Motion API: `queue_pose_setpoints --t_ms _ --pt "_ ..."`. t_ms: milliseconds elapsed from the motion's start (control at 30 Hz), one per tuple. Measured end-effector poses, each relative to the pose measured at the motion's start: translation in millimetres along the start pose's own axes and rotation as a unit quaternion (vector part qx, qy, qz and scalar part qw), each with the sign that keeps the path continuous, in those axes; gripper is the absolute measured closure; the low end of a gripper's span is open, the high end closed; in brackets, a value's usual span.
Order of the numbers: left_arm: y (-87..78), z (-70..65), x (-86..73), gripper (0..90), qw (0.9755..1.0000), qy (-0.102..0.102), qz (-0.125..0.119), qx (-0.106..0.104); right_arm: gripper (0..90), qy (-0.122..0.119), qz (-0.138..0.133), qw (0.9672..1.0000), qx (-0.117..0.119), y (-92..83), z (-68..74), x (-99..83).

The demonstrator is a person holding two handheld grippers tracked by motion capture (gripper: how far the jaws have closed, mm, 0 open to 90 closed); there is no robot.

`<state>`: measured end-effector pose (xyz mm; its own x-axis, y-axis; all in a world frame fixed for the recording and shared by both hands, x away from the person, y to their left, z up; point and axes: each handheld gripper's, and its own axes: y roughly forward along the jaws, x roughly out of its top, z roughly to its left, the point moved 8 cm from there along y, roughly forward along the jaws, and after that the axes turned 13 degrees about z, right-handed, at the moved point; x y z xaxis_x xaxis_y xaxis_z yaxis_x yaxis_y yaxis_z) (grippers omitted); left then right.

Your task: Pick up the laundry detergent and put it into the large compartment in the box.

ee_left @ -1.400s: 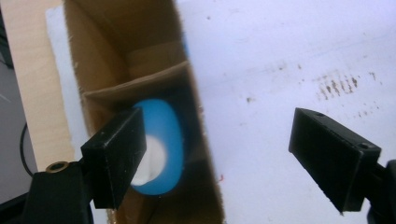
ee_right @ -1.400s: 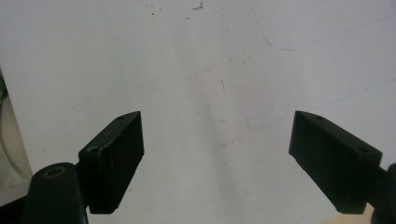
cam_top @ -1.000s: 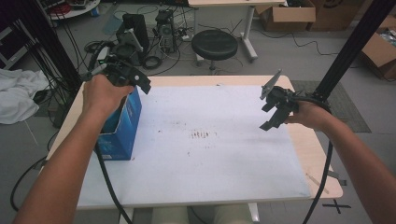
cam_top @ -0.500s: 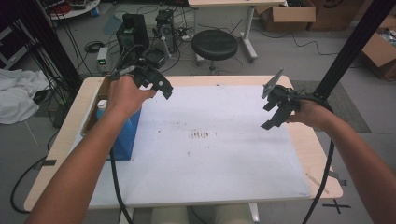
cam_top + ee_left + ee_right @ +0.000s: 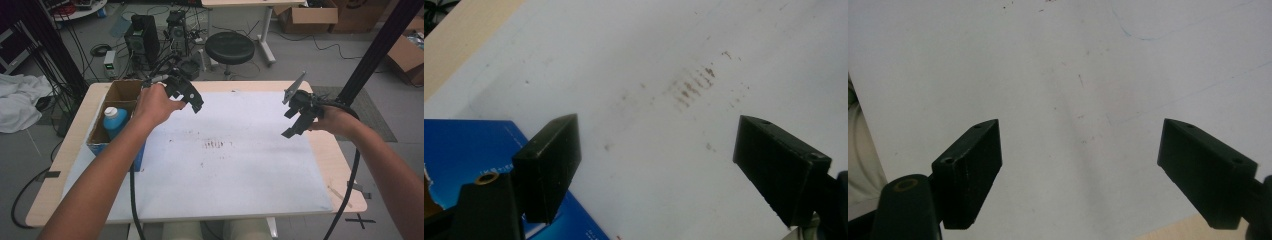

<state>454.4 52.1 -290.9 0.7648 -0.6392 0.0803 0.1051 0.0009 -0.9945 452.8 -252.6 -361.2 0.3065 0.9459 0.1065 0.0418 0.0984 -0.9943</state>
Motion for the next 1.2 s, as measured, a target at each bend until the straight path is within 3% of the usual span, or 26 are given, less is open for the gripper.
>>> queue_pose_setpoints --t_ms 433,1200 --pt "6.6 -8.0 2.1 20.2 0.9998 0.017 0.009 0.0 17.5 -0.01 -0.003 0.9999 -0.002 1.2 0.5 4.5" --pt "10.1 -14.6 0.0 20.7 0.9996 0.022 0.013 -0.01 17.4 -0.009 -0.004 0.9999 -0.007 0.7 5.2 2.7"
